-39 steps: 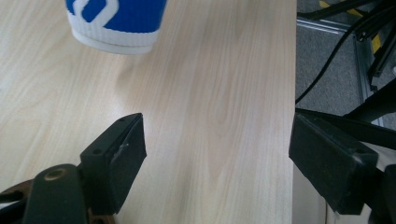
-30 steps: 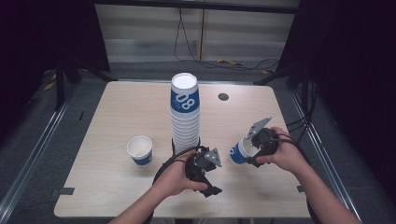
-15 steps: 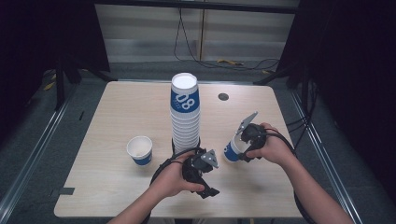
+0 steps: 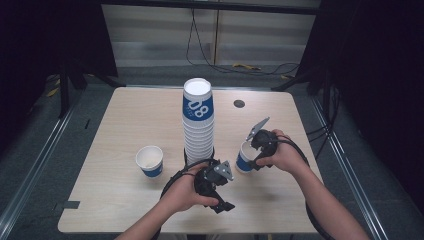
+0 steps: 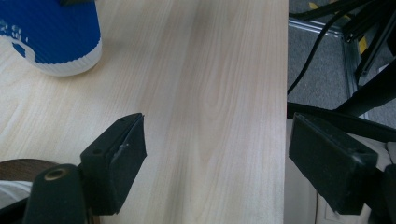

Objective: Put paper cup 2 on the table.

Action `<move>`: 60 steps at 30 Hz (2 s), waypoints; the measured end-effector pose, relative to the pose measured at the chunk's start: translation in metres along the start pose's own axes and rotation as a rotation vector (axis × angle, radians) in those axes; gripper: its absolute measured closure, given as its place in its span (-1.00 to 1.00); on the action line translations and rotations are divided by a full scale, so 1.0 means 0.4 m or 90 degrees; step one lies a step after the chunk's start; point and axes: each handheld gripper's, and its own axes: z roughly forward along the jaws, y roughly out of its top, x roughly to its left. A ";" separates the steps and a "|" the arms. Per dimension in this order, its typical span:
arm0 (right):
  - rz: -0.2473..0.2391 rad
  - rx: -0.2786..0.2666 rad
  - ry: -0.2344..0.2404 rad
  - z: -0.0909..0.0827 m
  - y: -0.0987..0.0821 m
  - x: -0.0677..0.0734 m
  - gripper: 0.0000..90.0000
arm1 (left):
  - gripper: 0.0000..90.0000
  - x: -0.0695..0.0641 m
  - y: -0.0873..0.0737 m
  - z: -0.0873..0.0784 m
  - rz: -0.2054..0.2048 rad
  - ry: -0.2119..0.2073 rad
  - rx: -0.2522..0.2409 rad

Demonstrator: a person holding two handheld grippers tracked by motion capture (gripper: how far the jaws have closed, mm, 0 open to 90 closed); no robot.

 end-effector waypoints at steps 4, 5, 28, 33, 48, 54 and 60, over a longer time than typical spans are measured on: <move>0.005 -0.020 -0.002 0.010 0.006 0.003 -0.70 | -0.58 0.000 -0.007 0.000 -0.002 -0.002 0.002; 0.011 -0.024 -0.001 0.012 0.006 0.005 -0.69 | -0.58 0.000 -0.009 0.001 -0.002 -0.002 0.001; 0.073 -0.130 0.034 0.001 -0.091 0.011 -0.71 | -0.57 0.005 -0.037 -0.015 -0.017 -0.001 -0.010; 0.081 -0.137 0.032 -0.018 -0.118 0.013 -0.71 | -0.57 0.010 -0.045 -0.023 -0.018 0.000 -0.006; 0.085 -0.166 0.047 -0.037 -0.180 0.032 -0.71 | -0.58 0.012 -0.102 -0.073 -0.044 0.018 -0.025; 0.097 -0.169 0.047 -0.036 -0.214 0.045 -0.71 | -0.59 0.022 -0.130 -0.089 -0.058 0.021 -0.031; 0.098 -0.172 0.047 -0.033 -0.238 0.058 -0.70 | -0.59 0.029 -0.153 -0.098 -0.060 0.026 -0.031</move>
